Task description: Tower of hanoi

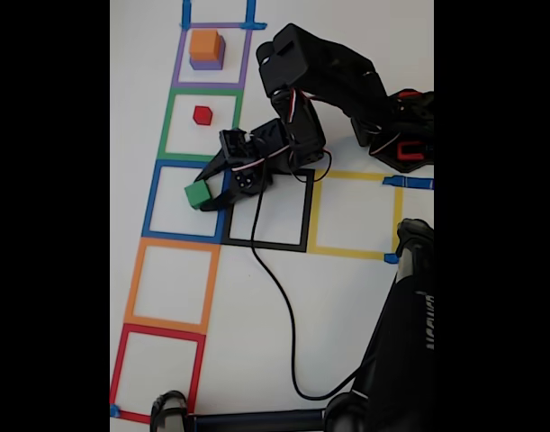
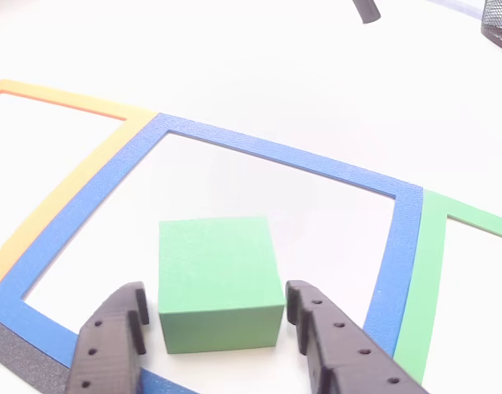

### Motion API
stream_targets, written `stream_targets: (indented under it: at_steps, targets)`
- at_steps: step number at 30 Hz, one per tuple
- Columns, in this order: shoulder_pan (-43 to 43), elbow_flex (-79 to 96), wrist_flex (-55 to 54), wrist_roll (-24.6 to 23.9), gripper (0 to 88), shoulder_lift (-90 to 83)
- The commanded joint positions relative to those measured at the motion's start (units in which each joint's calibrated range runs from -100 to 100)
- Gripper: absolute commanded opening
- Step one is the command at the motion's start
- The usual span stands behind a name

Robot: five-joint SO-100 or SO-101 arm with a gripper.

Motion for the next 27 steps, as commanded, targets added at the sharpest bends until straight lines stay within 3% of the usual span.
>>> stream_targets:
  at_steps: [1,11,14,17,22,27]
  targets:
    - [1.2,0.8,-1.8,0.4,22.3,-0.8]
    - [0.2,3.5,0.2,0.4,22.2,-15.1]
    - [0.3,5.6,1.7,0.4,17.1,-21.7]
    - [2.7,11.7,6.0,0.4,6.4,-31.5]
    - [8.2,19.6,19.2,0.4,0.1,-50.5]
    - [13.9,17.2,52.4,0.4,0.0,-76.5]
